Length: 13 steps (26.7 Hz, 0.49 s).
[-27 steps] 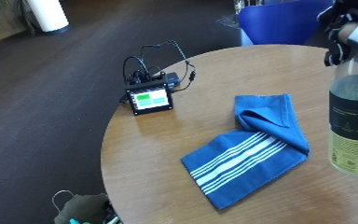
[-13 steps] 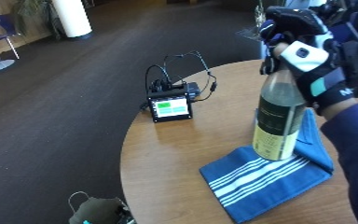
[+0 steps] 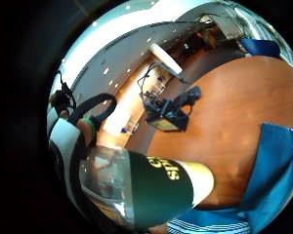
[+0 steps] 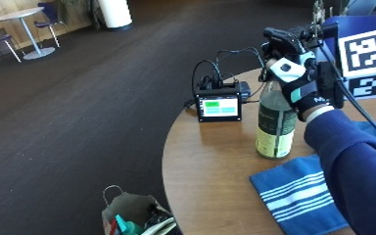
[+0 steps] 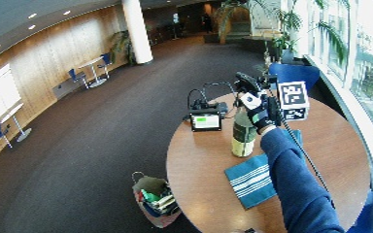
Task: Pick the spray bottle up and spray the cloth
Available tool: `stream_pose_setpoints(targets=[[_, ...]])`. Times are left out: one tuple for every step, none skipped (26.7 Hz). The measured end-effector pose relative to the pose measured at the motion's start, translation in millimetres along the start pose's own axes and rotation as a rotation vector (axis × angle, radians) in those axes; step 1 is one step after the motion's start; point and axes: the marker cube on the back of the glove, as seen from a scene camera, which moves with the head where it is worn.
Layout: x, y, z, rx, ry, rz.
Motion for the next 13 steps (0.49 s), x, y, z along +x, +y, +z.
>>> stream_pose_setpoints(targets=[[0, -1, 0, -0.002, 0.006, -0.001], [-1, -3, -2, -0.005, 0.013, 0.0], [-2, -5, -3, -0.007, 0.02, 0.003], [-3, -8, -5, -0.01, 0.027, 0.007], [-3, -10, -7, -0.014, 0.033, 0.013], [-2, -12, -8, -0.018, 0.039, 0.02], [0, -12, -10, -0.021, 0.044, 0.028], [2, -12, -11, -0.025, 0.048, 0.035], [4, -12, -12, -0.029, 0.051, 0.04], [6, -11, -13, -0.033, 0.053, 0.043], [7, -10, -13, -0.04, 0.056, 0.046], [8, -9, -13, -0.049, 0.062, 0.049], [9, -7, -12, -0.064, 0.071, 0.052]])
